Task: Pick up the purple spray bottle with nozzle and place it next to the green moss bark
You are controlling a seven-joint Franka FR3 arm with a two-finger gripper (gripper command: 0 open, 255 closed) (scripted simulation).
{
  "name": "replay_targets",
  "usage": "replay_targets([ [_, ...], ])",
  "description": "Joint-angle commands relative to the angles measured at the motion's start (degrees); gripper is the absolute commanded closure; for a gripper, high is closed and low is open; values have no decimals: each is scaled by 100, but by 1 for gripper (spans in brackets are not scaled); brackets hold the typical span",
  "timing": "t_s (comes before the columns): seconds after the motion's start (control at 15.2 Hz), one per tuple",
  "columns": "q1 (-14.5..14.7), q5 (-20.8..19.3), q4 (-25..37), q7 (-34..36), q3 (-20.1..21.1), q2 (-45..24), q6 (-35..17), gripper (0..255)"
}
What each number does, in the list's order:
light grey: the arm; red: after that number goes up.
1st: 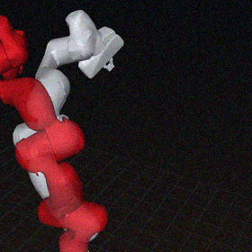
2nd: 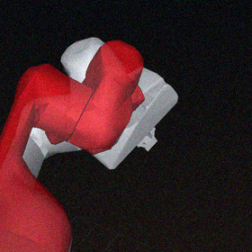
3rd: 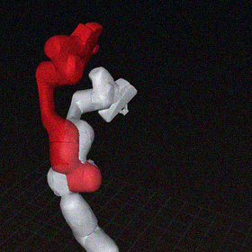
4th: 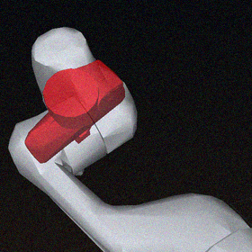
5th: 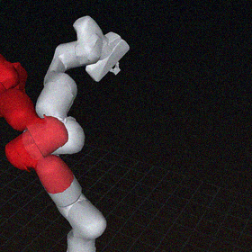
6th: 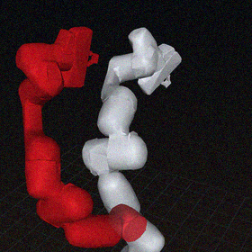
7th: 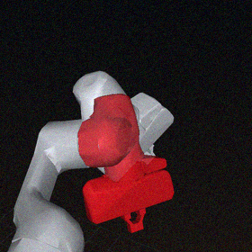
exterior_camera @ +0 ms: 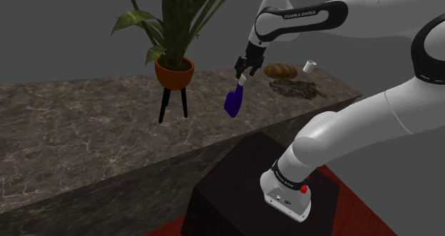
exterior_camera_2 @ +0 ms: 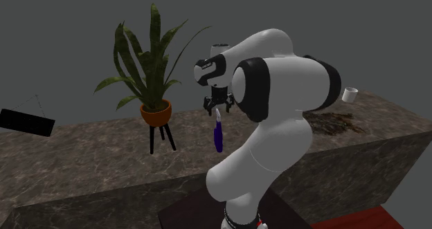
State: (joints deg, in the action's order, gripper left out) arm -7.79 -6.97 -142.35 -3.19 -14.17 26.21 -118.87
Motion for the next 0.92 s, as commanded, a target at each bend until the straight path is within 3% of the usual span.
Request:
replay_targets([
  [0.0,-4,-7,-110,-5,-24,-74,-184,0],
  [0.2,-2,-9,-288,-14,-59,-207,-494,0],
  [0.73,-2,-9,-287,-14,-59,-207,-493,0],
  [0.79,-2,-9,-287,-14,-59,-207,-493,255],
  [0.86,-2,-9,-287,-14,-59,-207,-493,255],
])
